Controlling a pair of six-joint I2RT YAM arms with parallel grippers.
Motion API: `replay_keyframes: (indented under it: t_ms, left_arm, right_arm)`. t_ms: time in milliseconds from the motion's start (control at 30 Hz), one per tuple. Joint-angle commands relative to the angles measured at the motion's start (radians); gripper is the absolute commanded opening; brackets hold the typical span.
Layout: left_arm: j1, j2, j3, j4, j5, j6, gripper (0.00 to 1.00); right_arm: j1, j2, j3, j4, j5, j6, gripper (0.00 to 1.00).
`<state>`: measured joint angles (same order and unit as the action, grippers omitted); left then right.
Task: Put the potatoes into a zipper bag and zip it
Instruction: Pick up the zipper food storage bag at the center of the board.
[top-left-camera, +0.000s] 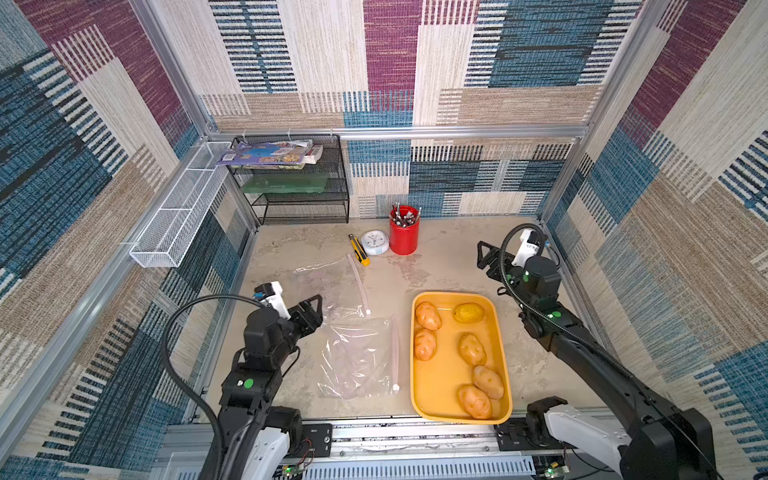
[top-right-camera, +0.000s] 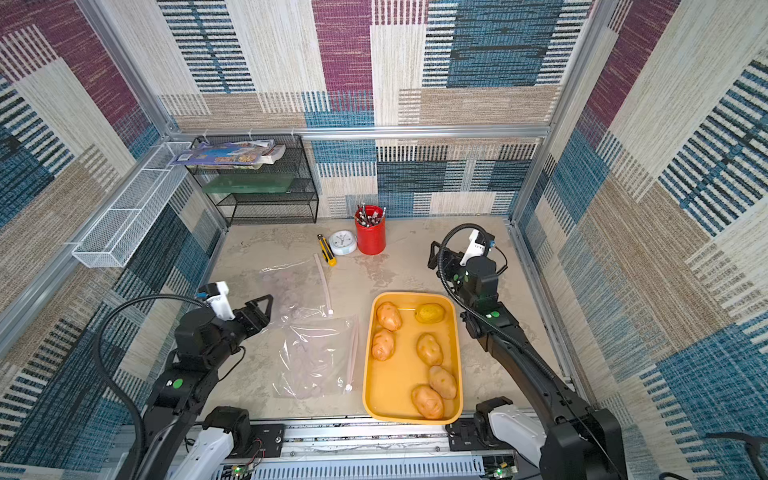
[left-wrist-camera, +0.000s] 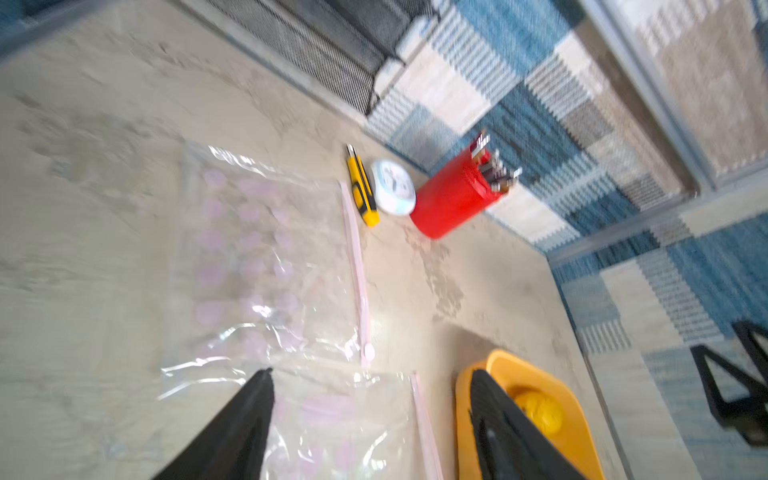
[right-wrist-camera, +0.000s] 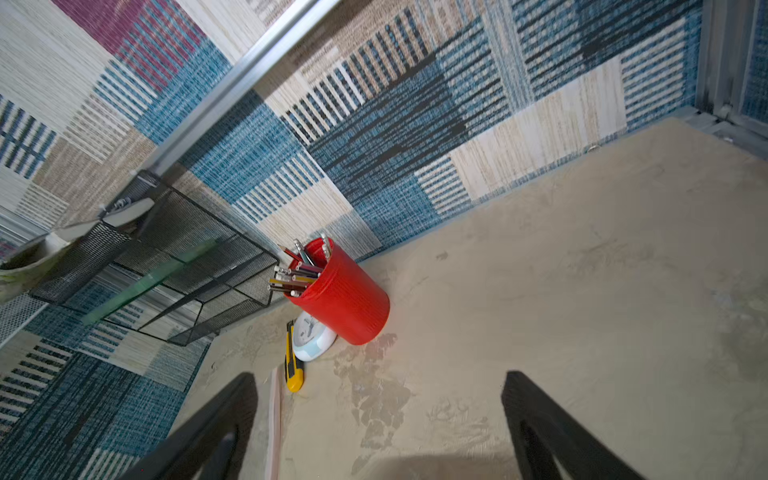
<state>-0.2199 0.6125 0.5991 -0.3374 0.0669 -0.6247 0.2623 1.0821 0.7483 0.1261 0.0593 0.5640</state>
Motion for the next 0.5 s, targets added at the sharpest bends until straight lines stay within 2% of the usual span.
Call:
replay_keyframes:
  t_ms: [0,67,200,300,367,467]
  left_arm:
    - [-0.185,0.113,0.046,-0.052,-0.169,0.013,0.71]
    - [-0.296,0.213,0.101,-0.116,-0.276,-0.029,0.7]
    - [-0.404,0.339,0.203,-0.198,-0.277,-0.079,0.69]
    - [-0.497,0.386,0.286,-0.295,-0.303,-0.061,0.7]
    - [-0.537,0.416,0.322,-0.344,-0.271,-0.039,0.72]
    - [-0.594,0.503,0.385,-0.393,-0.177,-0.01,0.69]
  right_arm:
    - [0.019,0.02,0.029,-0.114,0.003,0.001,0.92]
    - [0.023,0.015,0.021,-0.144,0.01,0.004,0.92]
    - [0.023,-0.02,-0.009,-0.172,0.027,0.013,0.92]
    - [0.023,-0.046,-0.029,-0.179,0.038,0.014,0.92]
    - [0.022,-0.059,-0.034,-0.19,0.043,0.014,0.92]
    - [0.022,-0.076,-0.037,-0.201,0.05,0.016,0.92]
